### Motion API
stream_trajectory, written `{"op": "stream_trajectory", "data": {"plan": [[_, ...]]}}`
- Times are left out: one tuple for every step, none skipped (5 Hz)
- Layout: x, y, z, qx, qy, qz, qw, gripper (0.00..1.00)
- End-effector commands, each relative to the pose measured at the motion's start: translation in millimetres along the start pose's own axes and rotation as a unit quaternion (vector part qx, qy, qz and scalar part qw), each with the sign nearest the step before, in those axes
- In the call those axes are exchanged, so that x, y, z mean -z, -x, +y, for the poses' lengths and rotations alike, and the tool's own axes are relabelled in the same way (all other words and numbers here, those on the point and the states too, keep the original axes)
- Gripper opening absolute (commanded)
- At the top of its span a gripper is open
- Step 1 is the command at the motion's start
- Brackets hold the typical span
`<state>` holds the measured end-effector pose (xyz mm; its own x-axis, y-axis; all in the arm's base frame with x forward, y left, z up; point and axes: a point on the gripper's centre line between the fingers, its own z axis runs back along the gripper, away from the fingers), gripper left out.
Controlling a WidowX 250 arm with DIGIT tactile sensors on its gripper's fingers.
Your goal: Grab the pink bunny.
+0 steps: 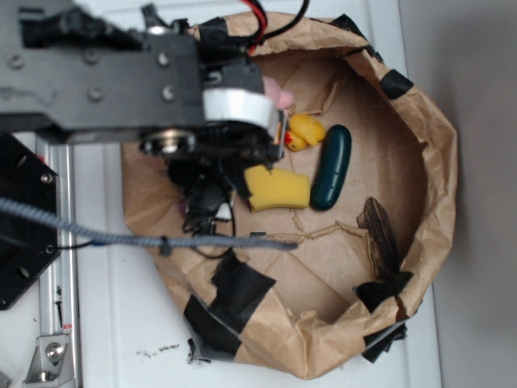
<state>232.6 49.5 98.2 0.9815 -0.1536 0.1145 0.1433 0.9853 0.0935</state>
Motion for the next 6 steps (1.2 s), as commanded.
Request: {"op": "stream_trajectory", "data": {"plan": [[-41.8,-37.5,8.5,0.005,0.042,-0.068,0.997,1.0],[8.3,-26.8,9.1,0.062,0.049,-0.046,0.996,1.0],[46.0,-4.3,17.2,0.155,-0.007,-0.019,0.988,1.0],[70.9,9.9,45.2,0.156,0.006,-0.027,0.987,1.0],[74.7,17.1,75.7,0.088,0.037,-0.032,0.995,1.0],[77.3,13.7,83.9,0.028,0.039,-0.035,0.998,1.0]]}}
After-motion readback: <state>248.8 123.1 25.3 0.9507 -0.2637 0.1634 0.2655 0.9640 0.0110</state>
